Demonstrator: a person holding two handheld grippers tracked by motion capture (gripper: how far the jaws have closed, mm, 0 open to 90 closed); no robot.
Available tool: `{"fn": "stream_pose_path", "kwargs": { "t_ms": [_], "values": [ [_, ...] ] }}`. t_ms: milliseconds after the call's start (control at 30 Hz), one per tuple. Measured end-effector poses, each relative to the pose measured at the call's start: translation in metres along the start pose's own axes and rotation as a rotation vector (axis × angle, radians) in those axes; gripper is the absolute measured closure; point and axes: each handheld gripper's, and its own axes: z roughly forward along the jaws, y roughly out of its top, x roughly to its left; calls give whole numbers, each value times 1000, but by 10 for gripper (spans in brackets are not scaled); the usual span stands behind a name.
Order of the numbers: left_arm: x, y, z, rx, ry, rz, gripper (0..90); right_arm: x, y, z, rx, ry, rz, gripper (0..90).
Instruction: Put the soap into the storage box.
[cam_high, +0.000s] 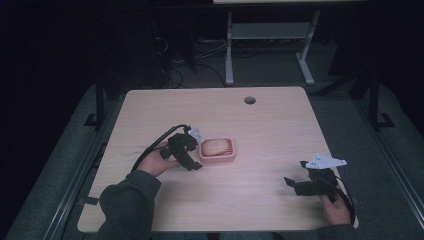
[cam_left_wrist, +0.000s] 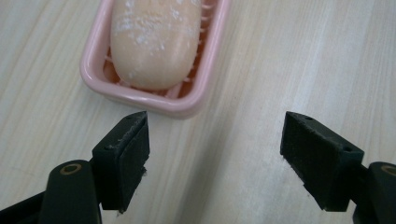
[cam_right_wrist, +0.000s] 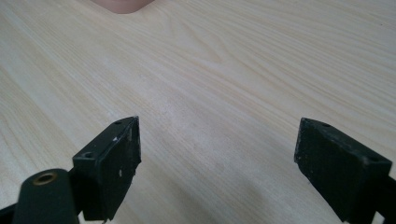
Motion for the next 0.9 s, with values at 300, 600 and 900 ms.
{"fn": "stream_pose_path", "kwargs": {
  "t_ms": [300, 600, 900],
  "values": [
    [-8, -15, -1, -1, 8, -4, 238, 0, 0, 0, 7, -2, 1, 141],
    [-21, -35, -5, -22, 18, -14, 238, 0, -1, 1, 8, -4, 1, 141],
    [-45, -67, -7, -56, 29, -21, 238, 0, -1, 0, 12, -3, 1, 141]
  ]
}}
